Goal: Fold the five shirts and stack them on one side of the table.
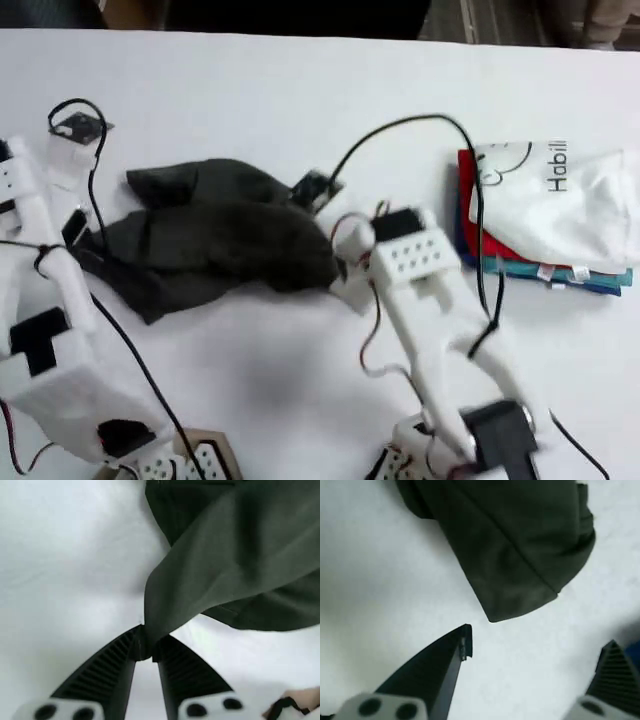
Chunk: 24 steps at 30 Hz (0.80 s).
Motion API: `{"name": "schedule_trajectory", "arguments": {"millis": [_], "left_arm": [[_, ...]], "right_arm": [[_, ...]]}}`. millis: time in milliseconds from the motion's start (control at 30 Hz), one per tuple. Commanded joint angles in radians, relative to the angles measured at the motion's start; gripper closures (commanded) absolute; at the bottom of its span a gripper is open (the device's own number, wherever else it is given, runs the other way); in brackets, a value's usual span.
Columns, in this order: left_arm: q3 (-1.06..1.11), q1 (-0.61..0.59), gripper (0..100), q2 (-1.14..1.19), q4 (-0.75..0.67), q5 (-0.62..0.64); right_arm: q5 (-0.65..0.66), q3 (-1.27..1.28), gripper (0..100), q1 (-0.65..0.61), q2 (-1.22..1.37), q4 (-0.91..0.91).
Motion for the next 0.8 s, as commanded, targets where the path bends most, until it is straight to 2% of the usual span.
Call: {"name": "schedule_trajectory", "arguments": {"millis": [0, 167, 300, 533, 767], "left_arm": [[-0.015, 0.005, 98, 0.02, -0.032, 0.015], [-0.015, 0.006, 98, 0.023, -0.023, 0.015], [-0.013, 0.005, 98, 0.023, 0.005, 0.041], [-0.015, 0.035, 98, 0.023, 0.012, 0.192], [-0.012, 0.086, 98, 0.028, -0.029, 0.29]], "right_arm": [[-0.012, 0.12, 60.8, -0.076, -0.091, -0.13], [-0.104, 0.212, 60.8, -0.12, 0.045, -0.401], [-0.11, 0.063, 60.8, -0.071, 0.262, -0.484], [-0.117, -0.531, 60.8, 0.124, 0.627, -0.346], [-0.118, -1.045, 60.8, 0.183, 0.828, -0.067]]}}
